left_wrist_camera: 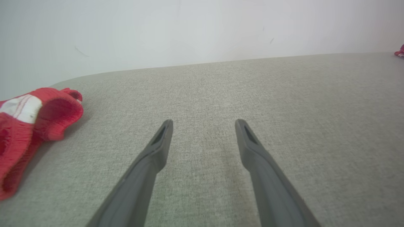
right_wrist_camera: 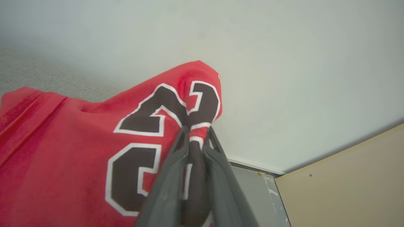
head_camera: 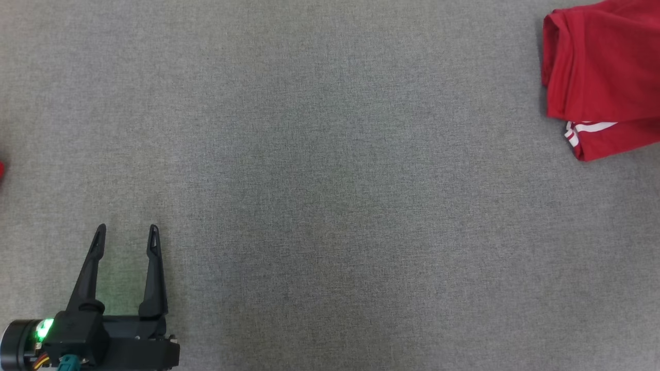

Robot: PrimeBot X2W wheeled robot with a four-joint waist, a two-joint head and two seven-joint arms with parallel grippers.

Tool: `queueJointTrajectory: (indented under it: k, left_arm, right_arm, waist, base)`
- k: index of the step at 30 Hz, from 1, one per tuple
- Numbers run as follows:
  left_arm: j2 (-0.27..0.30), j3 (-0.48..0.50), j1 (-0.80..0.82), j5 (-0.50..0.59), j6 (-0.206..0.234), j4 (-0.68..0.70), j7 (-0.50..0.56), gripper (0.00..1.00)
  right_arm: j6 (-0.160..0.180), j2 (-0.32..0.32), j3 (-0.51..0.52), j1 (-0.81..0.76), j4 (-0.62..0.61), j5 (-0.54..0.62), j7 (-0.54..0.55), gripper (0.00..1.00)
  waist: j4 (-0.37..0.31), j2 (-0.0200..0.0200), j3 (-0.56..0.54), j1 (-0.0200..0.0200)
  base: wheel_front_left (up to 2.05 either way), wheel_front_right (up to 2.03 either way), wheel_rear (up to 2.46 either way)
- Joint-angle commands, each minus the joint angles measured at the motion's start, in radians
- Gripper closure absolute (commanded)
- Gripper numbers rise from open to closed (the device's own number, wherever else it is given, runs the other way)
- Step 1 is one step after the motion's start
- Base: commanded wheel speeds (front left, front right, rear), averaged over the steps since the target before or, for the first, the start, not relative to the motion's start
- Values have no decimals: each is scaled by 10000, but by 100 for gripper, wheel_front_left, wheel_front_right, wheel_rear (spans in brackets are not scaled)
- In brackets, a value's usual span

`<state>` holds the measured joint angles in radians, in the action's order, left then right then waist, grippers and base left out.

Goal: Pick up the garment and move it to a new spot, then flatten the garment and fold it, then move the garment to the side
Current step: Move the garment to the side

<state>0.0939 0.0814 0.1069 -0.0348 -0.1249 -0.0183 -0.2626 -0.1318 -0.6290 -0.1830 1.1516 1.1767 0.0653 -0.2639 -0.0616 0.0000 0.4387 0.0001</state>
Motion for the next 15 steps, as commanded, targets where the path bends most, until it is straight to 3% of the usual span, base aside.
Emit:
queueJointTrajectory:
  k: [1,8,15]
  left_arm:
    - [-35,66,29,98,-57,49,-26,0]
    - [-116,124,26,106,-36,-79,-26,0]
    - [-266,190,-373,7,-15,-333,-26,0]
  right_arm:
    - [16,-52,125,170,116,155,43,0]
    - [16,-24,877,133,100,322,6,0]
    - [16,879,2078,-739,-1102,-391,2,0]
  waist:
    - [-3,0,18,-1]
    - [-12,0,-158,-1]
    - [-27,0,-982,-1]
  base:
    - [0,0,0]
    - [0,0,0]
    - [0,0,0]
